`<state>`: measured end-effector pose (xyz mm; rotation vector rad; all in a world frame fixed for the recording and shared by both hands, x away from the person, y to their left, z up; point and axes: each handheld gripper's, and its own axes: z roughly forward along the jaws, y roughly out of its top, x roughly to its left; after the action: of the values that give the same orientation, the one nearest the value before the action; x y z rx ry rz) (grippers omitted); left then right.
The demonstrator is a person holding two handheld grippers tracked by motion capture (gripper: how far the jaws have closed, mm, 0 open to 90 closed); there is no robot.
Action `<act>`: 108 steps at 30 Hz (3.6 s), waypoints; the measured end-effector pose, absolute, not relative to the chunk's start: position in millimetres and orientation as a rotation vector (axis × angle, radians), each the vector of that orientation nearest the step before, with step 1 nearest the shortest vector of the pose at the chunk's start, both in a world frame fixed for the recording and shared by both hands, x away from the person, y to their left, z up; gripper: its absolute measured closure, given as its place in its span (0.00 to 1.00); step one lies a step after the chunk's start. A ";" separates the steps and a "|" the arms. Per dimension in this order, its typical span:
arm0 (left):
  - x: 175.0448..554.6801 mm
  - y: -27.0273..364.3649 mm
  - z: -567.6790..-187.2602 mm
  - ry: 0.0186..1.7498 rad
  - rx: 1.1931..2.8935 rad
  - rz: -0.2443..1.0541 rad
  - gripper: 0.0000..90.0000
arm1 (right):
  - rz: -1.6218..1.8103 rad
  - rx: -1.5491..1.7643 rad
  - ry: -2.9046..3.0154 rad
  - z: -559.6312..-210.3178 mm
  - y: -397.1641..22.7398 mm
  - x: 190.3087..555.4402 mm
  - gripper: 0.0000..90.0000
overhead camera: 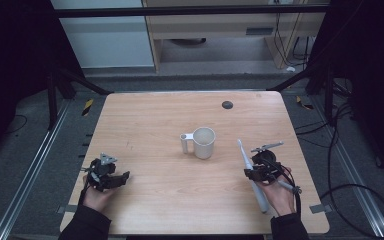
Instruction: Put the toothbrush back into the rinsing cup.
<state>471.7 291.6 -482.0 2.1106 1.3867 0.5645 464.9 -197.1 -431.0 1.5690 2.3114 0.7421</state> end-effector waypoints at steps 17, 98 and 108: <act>471.4 291.5 -481.2 1.388 2.104 0.572 0.42 | 1.043 1.422 2.078 -399.0 -204.8 449.1 0.75; 468.8 294.9 -477.1 1.378 2.038 0.627 0.43 | 1.680 1.194 1.595 -356.9 -115.0 539.5 0.75; 468.2 295.3 -476.2 1.377 2.030 0.633 0.44 | 1.656 1.219 1.623 -367.9 -106.1 549.3 0.75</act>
<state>468.2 295.3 -476.2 2.0298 1.3773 0.6332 549.3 -106.1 -367.9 1.2195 1.6226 1.6556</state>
